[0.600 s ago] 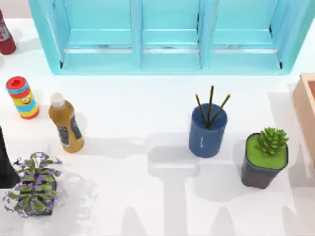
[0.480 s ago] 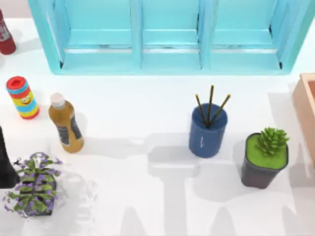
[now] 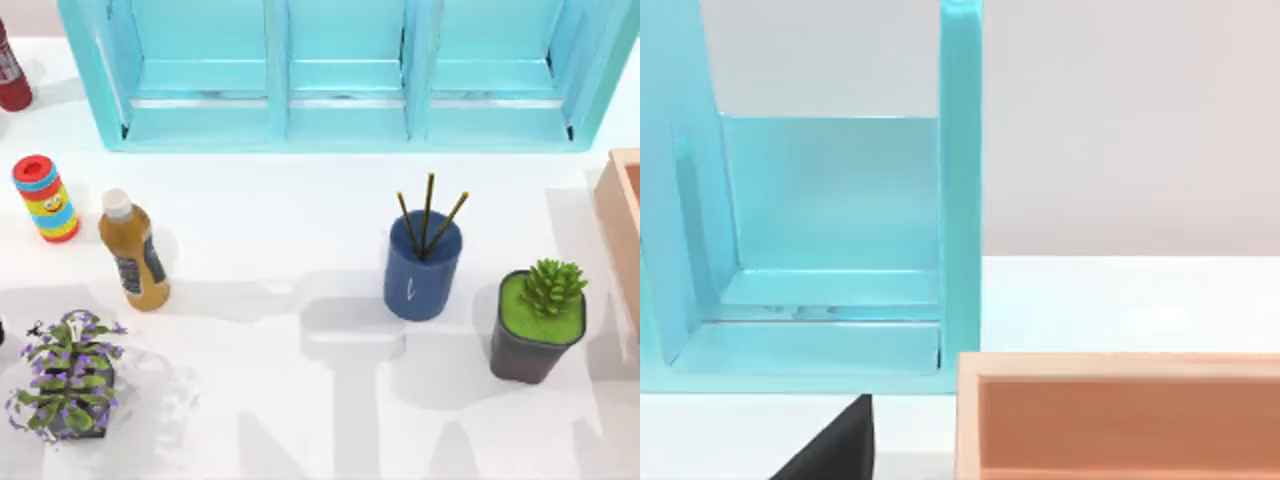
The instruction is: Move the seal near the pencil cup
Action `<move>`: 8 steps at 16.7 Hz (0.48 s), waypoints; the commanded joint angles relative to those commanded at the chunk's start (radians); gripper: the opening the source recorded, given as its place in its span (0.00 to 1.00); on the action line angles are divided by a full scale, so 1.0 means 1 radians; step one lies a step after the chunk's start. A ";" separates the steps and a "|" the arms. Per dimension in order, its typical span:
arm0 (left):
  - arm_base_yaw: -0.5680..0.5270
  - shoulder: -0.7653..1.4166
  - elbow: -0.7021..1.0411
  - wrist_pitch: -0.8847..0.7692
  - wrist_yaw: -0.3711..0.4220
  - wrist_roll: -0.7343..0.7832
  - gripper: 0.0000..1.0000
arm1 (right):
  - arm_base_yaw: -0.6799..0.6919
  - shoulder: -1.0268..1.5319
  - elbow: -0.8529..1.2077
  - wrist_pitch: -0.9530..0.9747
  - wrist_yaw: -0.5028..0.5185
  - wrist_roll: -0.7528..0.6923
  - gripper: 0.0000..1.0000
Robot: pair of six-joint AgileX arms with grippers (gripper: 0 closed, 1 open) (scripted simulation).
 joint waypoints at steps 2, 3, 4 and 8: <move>0.028 0.196 0.152 -0.137 0.001 0.030 1.00 | 0.000 0.000 0.000 0.000 0.000 0.000 1.00; 0.043 0.302 0.230 -0.210 0.001 0.046 1.00 | 0.000 0.000 0.000 0.000 0.000 0.000 1.00; 0.057 0.410 0.309 -0.284 0.002 0.062 1.00 | 0.000 0.000 0.000 0.000 0.000 0.000 1.00; 0.114 0.809 0.603 -0.567 0.004 0.124 1.00 | 0.000 0.000 0.000 0.000 0.000 0.000 1.00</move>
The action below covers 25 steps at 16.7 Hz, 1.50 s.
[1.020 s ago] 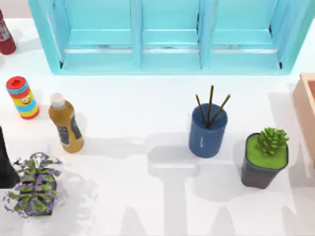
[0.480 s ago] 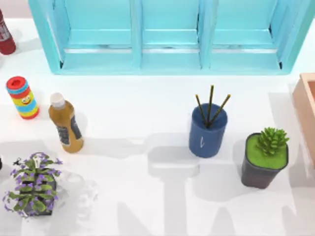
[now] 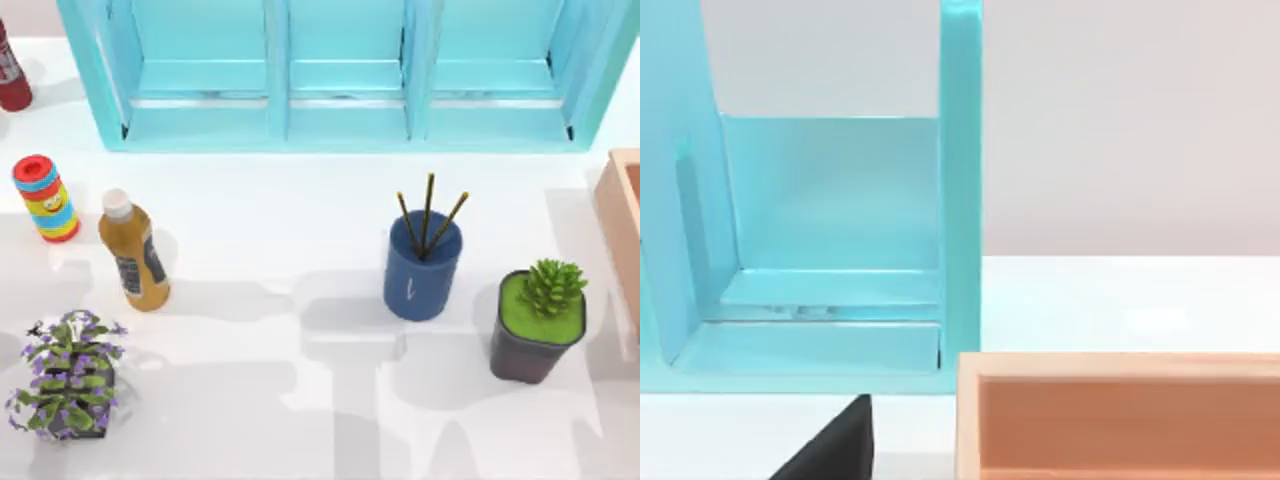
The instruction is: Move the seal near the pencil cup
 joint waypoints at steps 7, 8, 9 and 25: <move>0.071 0.455 0.395 -0.340 0.001 0.082 1.00 | 0.000 0.000 0.000 0.000 0.000 0.000 1.00; 0.077 0.489 0.426 -0.365 0.001 0.089 1.00 | 0.000 0.000 0.000 0.000 0.000 0.000 1.00; 0.081 0.513 0.449 -0.383 0.001 0.093 1.00 | 0.000 0.000 0.000 0.000 0.000 0.000 1.00; 0.086 0.610 0.201 -0.041 0.001 0.101 1.00 | 0.000 0.000 0.000 0.000 0.000 0.000 1.00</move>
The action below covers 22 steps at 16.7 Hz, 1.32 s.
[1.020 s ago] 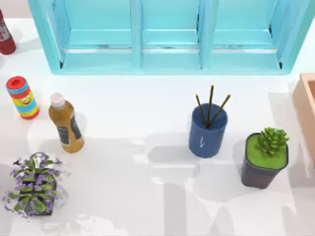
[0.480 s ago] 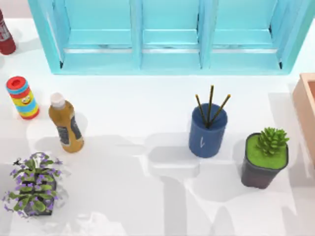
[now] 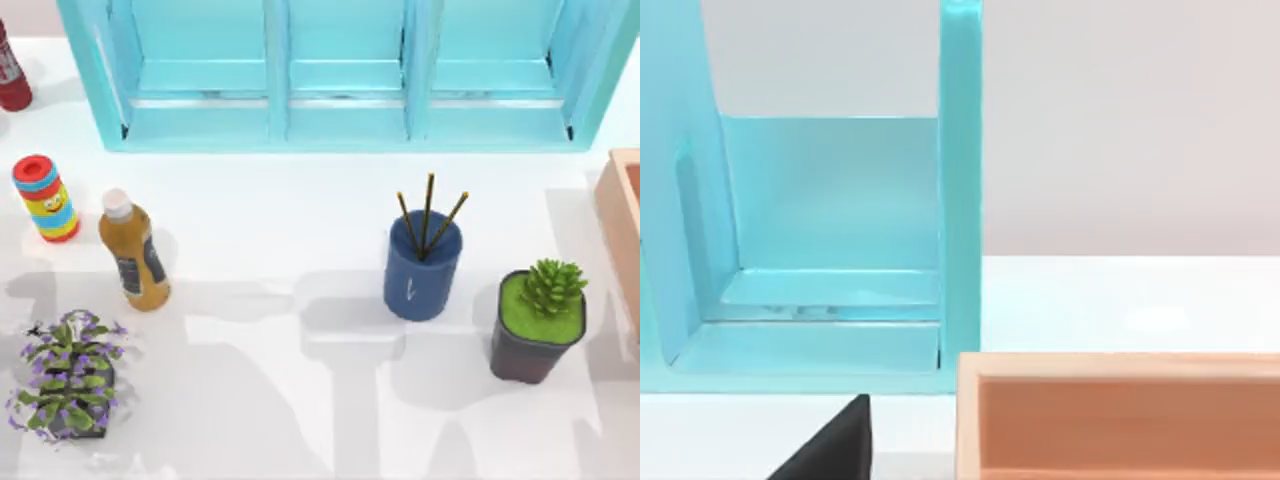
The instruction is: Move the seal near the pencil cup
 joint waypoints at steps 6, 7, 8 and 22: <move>0.001 0.012 -0.030 0.034 0.000 0.001 1.00 | 0.000 0.000 0.000 0.000 0.000 0.000 1.00; 0.001 0.012 -0.030 0.034 0.000 0.001 0.92 | 0.000 0.000 0.000 0.000 0.000 0.000 1.00; 0.001 0.012 -0.030 0.034 0.000 0.001 0.85 | 0.000 0.000 0.000 0.000 0.000 0.000 1.00; 0.001 0.012 -0.030 0.034 0.000 0.001 0.00 | 0.000 0.000 0.000 0.000 0.000 0.000 1.00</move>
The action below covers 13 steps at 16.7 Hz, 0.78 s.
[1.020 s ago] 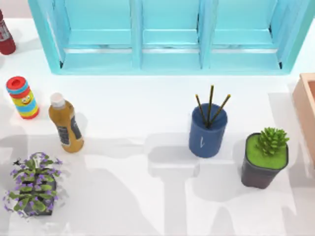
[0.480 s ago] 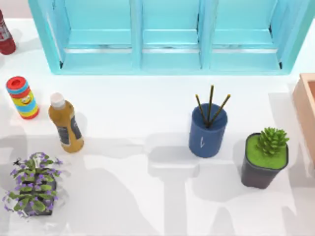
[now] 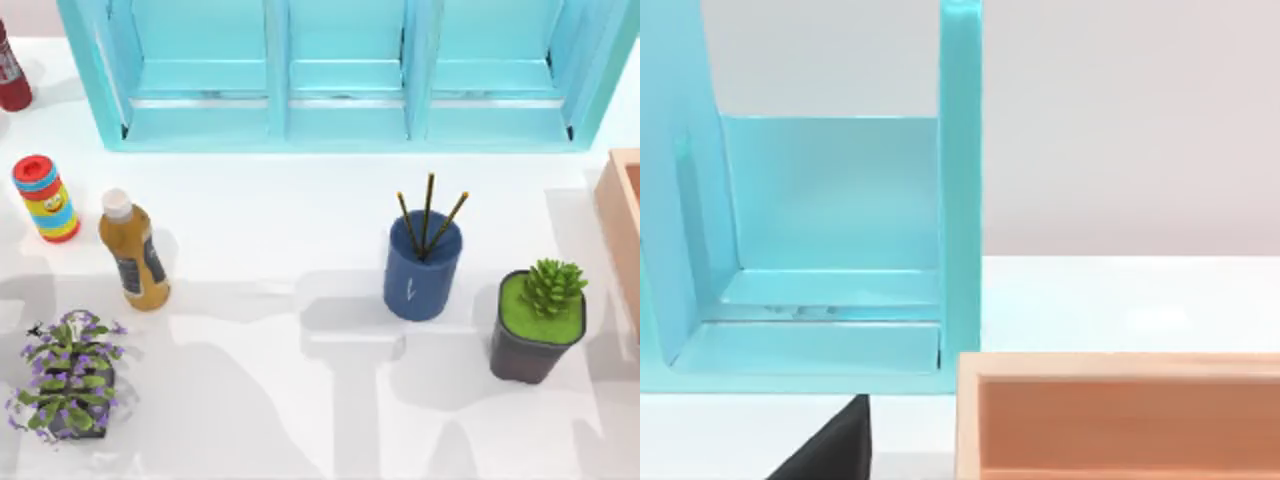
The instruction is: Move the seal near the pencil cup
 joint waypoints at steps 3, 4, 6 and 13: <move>0.000 0.000 0.000 0.000 0.000 0.000 0.00 | 0.000 0.000 0.000 0.000 0.000 0.000 1.00; 0.000 0.000 0.000 0.000 0.000 0.000 0.00 | 0.000 0.000 0.000 0.000 0.000 0.000 1.00; -0.002 -0.001 0.000 0.000 0.000 0.001 0.00 | 0.000 0.000 0.000 0.000 0.000 0.000 1.00; -0.197 -0.040 0.186 -0.234 -0.001 -0.183 0.00 | 0.000 0.000 0.000 0.000 0.000 0.000 1.00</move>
